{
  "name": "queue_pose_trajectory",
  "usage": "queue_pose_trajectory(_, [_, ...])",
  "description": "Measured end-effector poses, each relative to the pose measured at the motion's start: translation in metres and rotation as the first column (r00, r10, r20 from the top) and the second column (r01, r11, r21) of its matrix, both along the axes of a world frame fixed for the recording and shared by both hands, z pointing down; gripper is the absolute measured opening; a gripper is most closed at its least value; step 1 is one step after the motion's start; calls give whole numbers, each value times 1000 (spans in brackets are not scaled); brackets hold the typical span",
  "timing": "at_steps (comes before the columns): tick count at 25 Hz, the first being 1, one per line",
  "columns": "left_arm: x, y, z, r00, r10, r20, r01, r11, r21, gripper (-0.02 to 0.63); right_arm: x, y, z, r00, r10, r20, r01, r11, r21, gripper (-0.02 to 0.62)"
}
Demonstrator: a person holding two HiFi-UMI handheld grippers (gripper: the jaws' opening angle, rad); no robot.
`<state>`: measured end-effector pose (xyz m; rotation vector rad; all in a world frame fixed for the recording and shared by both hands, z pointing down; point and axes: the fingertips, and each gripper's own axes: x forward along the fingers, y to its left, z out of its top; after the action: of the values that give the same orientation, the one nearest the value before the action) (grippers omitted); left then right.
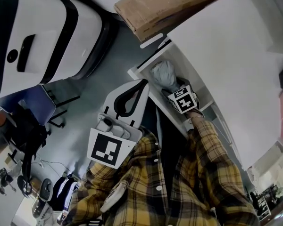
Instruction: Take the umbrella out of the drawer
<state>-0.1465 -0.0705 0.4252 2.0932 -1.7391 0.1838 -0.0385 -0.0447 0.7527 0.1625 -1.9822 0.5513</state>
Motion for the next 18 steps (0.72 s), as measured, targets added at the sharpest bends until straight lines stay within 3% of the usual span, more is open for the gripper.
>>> queue_pose_trajectory(18, [2,10,2,999,-41,-7,41,999,-14,20,5,2,10,995,-53,-82,62,992,107,332])
